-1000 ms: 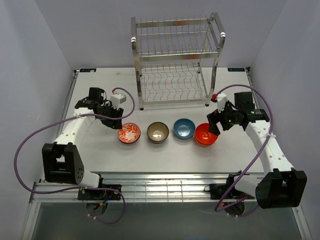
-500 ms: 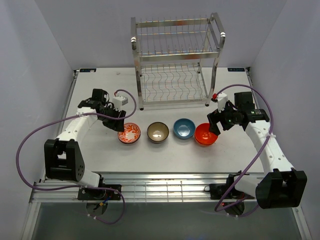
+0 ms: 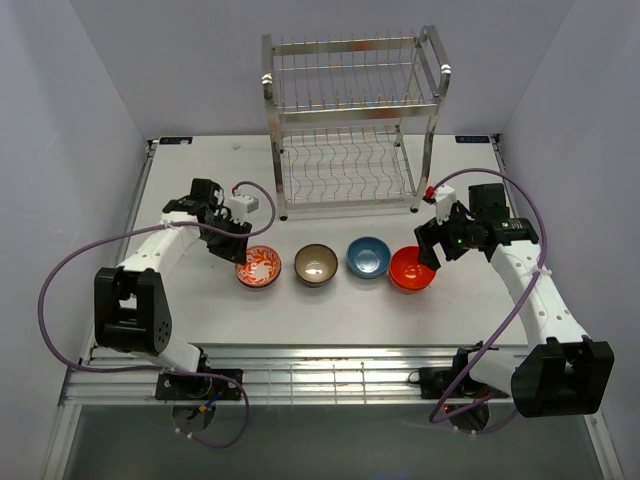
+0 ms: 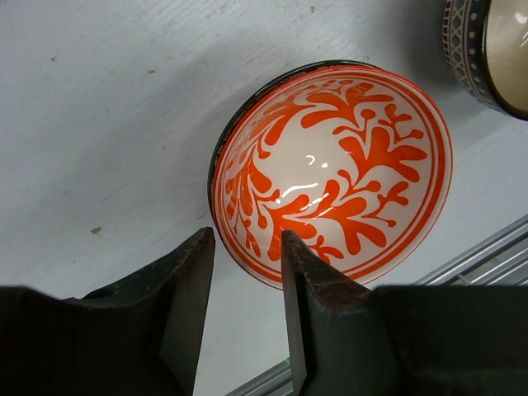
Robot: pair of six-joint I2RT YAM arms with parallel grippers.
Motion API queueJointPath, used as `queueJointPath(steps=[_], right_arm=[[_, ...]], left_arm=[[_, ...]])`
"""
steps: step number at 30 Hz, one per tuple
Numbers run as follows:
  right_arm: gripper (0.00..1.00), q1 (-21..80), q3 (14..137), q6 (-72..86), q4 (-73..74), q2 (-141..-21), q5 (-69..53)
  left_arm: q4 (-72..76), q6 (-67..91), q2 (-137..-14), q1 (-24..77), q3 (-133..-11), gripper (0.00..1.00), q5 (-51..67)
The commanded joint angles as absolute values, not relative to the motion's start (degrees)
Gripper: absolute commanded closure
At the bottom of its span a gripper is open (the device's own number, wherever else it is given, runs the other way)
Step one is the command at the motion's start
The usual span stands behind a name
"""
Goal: Load the bowls into the dish rack
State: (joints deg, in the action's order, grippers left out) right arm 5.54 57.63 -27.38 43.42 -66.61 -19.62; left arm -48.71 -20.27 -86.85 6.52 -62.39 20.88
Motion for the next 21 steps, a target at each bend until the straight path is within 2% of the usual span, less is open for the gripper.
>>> queueJointPath(steps=[1,6,17,21], right_arm=[[0.06,5.9,58.9,-26.8,41.7,-66.7,-20.0],[0.06,5.8,58.9,-27.1,41.7,-66.6,-19.7],[0.06,5.8,58.6,-27.4,41.6,-66.4,-19.2],[0.06,5.8,58.5,-27.5,41.6,-66.4,-19.1]], left_arm=[[-46.9,-19.9,-87.3,6.9,-62.3,0.52,18.7],[-46.3,-19.7,-88.3,7.0,-62.1,0.60,18.7],[-45.9,-18.2,-89.1,9.0,-61.4,0.69,16.1],[-45.5,-17.4,-89.8,9.1,-61.5,0.79,14.3]])
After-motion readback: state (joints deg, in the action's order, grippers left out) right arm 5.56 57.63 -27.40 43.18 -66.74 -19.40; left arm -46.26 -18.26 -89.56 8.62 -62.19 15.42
